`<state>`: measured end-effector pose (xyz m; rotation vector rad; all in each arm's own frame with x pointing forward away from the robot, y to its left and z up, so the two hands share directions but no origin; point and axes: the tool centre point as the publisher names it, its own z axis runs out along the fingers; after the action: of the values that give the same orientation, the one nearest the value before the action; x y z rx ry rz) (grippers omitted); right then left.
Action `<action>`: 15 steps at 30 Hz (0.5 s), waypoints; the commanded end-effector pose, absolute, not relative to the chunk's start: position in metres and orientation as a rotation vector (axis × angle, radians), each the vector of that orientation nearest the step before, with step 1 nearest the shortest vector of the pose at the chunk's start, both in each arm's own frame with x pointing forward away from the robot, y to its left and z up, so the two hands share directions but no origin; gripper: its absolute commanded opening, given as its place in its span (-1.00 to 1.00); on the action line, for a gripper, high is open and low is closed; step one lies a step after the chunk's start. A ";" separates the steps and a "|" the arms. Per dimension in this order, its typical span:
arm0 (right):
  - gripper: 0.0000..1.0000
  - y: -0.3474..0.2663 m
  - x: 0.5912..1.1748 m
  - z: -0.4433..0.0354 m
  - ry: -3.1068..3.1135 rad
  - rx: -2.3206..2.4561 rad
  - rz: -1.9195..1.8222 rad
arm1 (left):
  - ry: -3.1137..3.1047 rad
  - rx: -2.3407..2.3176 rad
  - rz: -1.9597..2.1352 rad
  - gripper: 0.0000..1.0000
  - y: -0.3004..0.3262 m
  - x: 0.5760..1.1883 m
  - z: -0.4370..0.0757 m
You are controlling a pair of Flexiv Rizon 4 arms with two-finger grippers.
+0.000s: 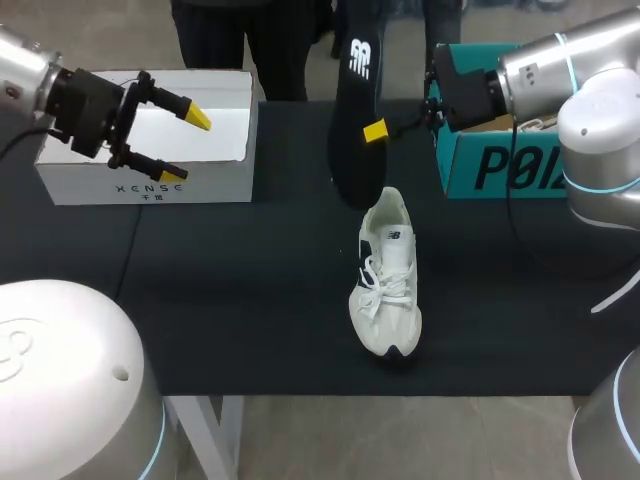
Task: Take the shoe out of the shoebox, open the shoe tongue, remove and reinsert the insole, then place the shoe into the shoebox
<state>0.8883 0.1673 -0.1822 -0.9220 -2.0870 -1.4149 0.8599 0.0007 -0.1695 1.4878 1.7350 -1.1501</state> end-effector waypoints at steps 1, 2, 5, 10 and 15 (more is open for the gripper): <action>-1.00 0.168 0.888 -0.182 -2.088 -0.925 -1.414 | 1.771 1.574 -1.211 1.00 -0.030 0.885 -0.164; -1.00 0.168 0.888 -0.182 -2.088 -0.925 -1.414 | 1.803 1.595 -1.171 1.00 -0.035 0.886 -0.161; -1.00 0.168 0.888 -0.182 -2.088 -0.925 -1.414 | 1.834 1.603 -1.141 1.00 -0.042 0.888 -0.158; -1.00 0.168 0.888 -0.182 -2.088 -0.925 -1.414 | 1.834 1.603 -1.141 1.00 -0.042 0.888 -0.158; -1.00 0.168 0.888 -0.182 -2.088 -0.925 -1.414 | 1.834 1.603 -1.141 1.00 -0.042 0.888 -0.158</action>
<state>0.8884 0.1673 -0.1822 -0.9220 -2.0870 -1.4149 0.8878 -0.0420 -0.1573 1.6016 1.8338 -1.1438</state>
